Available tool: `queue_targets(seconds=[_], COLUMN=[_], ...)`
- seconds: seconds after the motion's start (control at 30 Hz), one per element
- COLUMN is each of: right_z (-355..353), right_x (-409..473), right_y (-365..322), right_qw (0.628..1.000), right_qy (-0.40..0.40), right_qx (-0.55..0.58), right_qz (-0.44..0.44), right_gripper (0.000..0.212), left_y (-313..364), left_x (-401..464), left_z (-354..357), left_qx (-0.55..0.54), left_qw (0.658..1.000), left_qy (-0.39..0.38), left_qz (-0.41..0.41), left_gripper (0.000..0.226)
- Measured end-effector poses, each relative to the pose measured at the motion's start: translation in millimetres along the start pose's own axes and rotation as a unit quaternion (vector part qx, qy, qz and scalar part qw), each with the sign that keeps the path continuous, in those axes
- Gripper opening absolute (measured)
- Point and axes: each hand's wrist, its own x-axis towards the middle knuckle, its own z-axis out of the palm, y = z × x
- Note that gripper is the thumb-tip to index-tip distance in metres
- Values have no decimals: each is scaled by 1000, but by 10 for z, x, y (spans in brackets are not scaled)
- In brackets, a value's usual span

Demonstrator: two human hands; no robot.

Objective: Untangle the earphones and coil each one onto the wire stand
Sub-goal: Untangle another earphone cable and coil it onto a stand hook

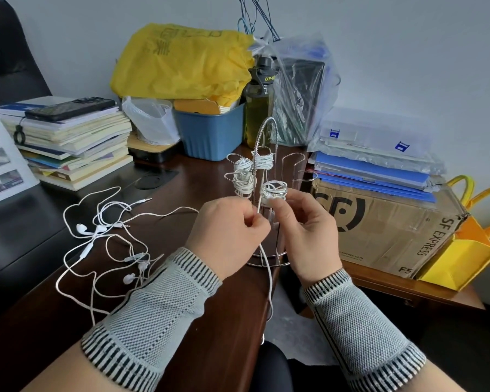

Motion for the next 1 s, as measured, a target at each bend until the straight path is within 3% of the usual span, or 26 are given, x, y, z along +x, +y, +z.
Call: queue_targets(seconds=[0.13,0.2,0.3,0.43,0.53,0.8,0.87,1.0], right_z=[-21,-28,-26,-49,-62,-61,-51,8], right_x=[-30,-25,-11,16,28,6,1,2], right_y=[135,165,161,179,192,188,149,91], right_qw=[985,971,961,958,957,977,986,999], right_qy=[71,51,2,-16,-11,7,11,30], right_qx=[-96,-129,-162,-185,-188,-109,-69,36], right_qz=[-124,-194,-222,-219,-221,-182,-153,-25], right_gripper=[19,19,21,26,17,12,5,9], left_y=[61,108,177,234,250,83,33,94], left_x=[60,39,-10,-30,-21,112,151,155], left_z=[-217,-261,-273,-305,-335,-537,-595,-551], left_qx=[45,52,78,107,122,121,74,-102], left_qw=[997,994,991,987,984,979,982,991], left_qy=[-68,-97,-104,-95,-93,-166,-172,-83], left_qz=[2,3,35,77,92,-5,-17,-38], left_gripper=[20,9,4,11,15,9,13,10])
